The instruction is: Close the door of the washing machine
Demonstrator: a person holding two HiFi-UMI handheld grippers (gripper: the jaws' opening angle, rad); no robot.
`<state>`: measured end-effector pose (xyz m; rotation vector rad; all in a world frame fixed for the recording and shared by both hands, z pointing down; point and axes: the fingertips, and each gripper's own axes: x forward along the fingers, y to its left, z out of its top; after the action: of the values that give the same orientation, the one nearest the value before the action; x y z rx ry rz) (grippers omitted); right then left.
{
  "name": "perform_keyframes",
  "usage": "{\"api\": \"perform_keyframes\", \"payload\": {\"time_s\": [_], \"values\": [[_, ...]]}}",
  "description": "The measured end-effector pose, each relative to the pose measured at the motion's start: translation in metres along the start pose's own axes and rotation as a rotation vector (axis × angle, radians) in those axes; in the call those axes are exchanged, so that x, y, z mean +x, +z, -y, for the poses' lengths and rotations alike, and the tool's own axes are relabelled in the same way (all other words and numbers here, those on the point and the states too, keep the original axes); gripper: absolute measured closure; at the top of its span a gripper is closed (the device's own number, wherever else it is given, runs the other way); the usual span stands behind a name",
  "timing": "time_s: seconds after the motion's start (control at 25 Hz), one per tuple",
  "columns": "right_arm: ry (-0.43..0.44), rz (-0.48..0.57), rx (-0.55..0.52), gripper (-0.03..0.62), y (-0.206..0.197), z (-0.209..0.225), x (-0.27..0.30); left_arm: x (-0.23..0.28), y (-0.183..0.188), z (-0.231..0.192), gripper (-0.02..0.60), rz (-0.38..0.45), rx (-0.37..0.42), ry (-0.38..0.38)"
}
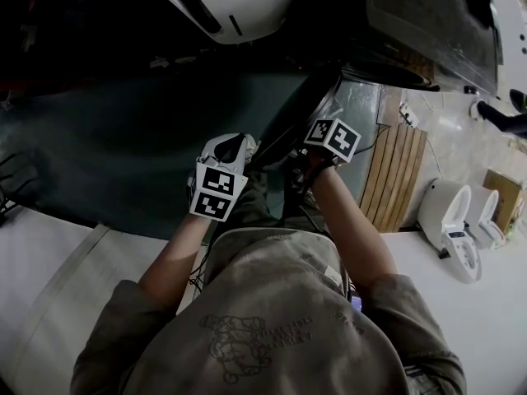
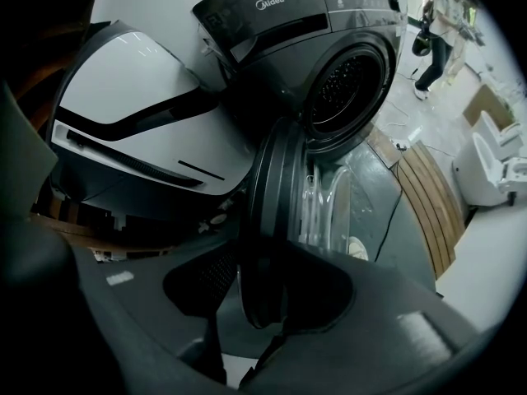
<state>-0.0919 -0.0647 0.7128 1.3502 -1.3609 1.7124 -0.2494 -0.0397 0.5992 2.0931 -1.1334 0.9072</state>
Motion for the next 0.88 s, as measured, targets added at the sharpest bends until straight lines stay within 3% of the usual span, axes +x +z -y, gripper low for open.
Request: {"api": "perform_keyframes", "payload": {"time_s": [0.48,0.88], "values": [[0.009,0.014,-0.025,0.425,-0.004,0.02,-0.009,0.0,0.005,0.027,0.581,-0.006,0.041,-0.024],[-0.04,0.043,-0.082,0.439,-0.001,0.072,-0.03,0.007,0.007,0.064,0.581,-0.023,0.095,-0.063]]}}
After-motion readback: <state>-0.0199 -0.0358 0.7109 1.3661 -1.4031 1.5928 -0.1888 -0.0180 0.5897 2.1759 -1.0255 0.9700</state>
